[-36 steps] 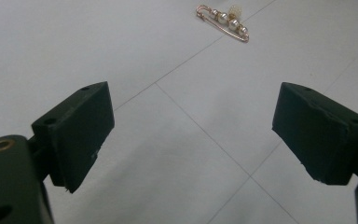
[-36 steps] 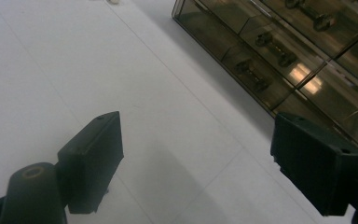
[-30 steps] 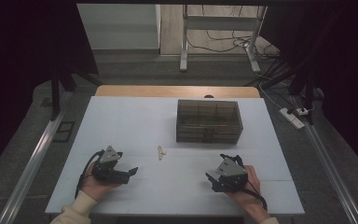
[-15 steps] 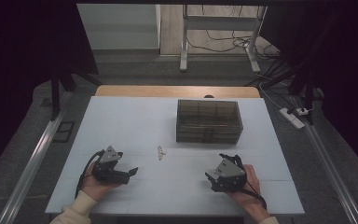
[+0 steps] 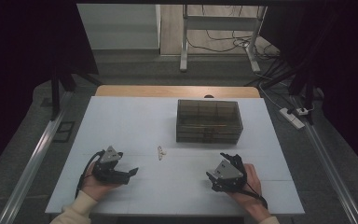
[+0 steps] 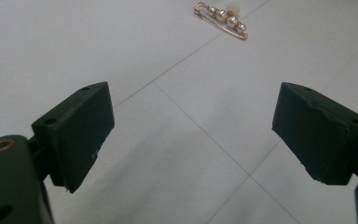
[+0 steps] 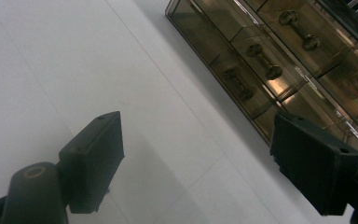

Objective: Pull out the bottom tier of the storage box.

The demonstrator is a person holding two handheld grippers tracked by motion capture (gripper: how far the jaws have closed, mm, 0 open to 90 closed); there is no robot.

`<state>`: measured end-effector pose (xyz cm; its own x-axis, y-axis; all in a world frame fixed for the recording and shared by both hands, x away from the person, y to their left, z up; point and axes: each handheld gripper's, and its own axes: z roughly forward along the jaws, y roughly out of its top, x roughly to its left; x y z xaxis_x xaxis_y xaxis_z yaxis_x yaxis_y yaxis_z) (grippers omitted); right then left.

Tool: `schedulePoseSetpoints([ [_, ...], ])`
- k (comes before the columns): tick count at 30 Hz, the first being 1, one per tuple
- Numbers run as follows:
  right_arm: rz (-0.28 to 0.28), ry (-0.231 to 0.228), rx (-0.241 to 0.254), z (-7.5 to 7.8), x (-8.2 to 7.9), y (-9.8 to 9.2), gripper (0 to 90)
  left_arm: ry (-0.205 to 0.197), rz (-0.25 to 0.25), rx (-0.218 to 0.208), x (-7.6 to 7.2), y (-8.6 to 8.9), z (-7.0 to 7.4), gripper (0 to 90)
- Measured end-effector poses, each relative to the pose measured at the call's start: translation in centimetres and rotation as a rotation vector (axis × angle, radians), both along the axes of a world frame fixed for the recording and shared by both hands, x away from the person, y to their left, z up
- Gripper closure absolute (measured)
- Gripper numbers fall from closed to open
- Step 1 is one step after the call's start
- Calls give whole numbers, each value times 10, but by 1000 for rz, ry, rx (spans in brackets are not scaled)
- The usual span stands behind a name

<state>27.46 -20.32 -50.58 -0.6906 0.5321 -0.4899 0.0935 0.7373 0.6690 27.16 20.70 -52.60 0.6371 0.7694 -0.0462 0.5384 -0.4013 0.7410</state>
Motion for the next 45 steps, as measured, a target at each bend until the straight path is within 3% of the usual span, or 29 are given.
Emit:
schedulePoseSetpoints([
  [11, 4, -48, -58, -1, 0, 4, 186, 1, -1, 1, 0, 0, 0, 118],
  [27, -2, -89, -104, -2, 1, 7, 187, 0, -1, 2, 0, 0, 0, 119],
  [45, -15, -125, -123, 0, 7, 9, 191, 1, -2, 3, 0, 1, 0, 119],
])
